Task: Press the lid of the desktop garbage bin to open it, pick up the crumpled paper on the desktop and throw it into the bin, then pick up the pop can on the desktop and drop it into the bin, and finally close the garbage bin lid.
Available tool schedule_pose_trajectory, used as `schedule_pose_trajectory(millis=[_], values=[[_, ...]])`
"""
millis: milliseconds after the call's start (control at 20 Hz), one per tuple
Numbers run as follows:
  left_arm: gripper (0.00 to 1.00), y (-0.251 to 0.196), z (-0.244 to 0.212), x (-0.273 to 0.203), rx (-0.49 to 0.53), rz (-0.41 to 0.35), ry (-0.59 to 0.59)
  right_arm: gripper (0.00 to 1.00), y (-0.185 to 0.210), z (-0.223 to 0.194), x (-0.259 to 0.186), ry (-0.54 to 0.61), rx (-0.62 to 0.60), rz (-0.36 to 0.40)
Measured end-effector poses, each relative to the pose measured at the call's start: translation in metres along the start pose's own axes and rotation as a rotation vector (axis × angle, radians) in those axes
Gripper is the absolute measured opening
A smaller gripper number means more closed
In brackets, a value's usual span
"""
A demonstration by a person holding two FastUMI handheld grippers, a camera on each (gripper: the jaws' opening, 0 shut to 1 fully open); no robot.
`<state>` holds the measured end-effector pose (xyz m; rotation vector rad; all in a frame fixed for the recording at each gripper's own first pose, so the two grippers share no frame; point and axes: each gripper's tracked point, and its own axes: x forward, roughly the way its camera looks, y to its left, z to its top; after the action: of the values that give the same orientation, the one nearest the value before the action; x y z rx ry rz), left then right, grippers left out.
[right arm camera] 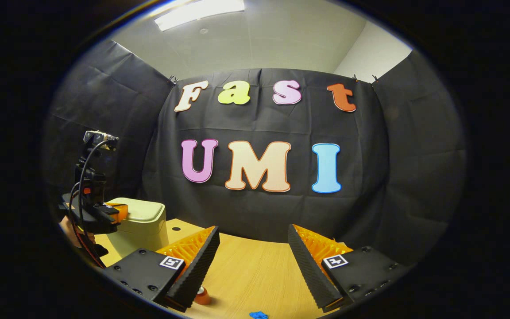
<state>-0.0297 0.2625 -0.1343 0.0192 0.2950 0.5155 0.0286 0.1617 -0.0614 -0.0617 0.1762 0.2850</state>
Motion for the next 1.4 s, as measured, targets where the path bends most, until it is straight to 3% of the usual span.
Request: schedule_pose_trajectory(millis=[100,450,700,800,900,950,1100,1150,1200,1300,1400], values=[[0.00,-0.001,-0.003,0.004,-0.060,-0.005,0.014,0.98,0.003,-0.004,0.003,0.013,-0.001,0.007],[0.00,0.000,0.013,-0.001,-0.020,-0.020,-0.075,0.98,-0.001,-0.011,0.006,0.038,0.021,0.027],[0.02,-0.002,0.054,-0.020,-0.004,-0.029,-0.198,0.98,-0.011,-0.027,0.007,0.076,0.005,0.041],[0.17,-0.016,0.065,-0.029,-0.007,-0.066,-0.221,0.98,-0.015,-0.043,0.010,0.117,0.005,0.054],[0.46,-0.024,0.069,-0.040,-0.015,-0.088,-0.219,0.98,-0.019,-0.065,0.011,0.172,0.004,0.065],[0.68,-0.027,0.070,-0.046,-0.015,-0.096,-0.222,0.98,-0.020,-0.074,0.013,0.193,0.001,0.073],[0.83,-0.032,0.079,-0.061,0.005,-0.096,-0.246,1.00,-0.024,-0.107,0.016,0.259,-0.040,0.093],[0.80,-0.033,0.082,-0.066,0.006,-0.093,-0.253,1.00,-0.024,-0.117,0.017,0.279,-0.053,0.103],[0.85,-0.031,0.085,-0.071,0.004,-0.086,-0.259,0.98,-0.024,-0.130,0.015,0.301,-0.064,0.114],[0.84,-0.028,0.090,-0.082,-0.003,-0.067,-0.268,0.98,-0.026,-0.157,0.013,0.356,-0.086,0.124],[0.92,-0.023,0.095,-0.093,0.008,-0.046,-0.285,0.98,-0.029,-0.187,0.014,0.414,-0.111,0.127]])
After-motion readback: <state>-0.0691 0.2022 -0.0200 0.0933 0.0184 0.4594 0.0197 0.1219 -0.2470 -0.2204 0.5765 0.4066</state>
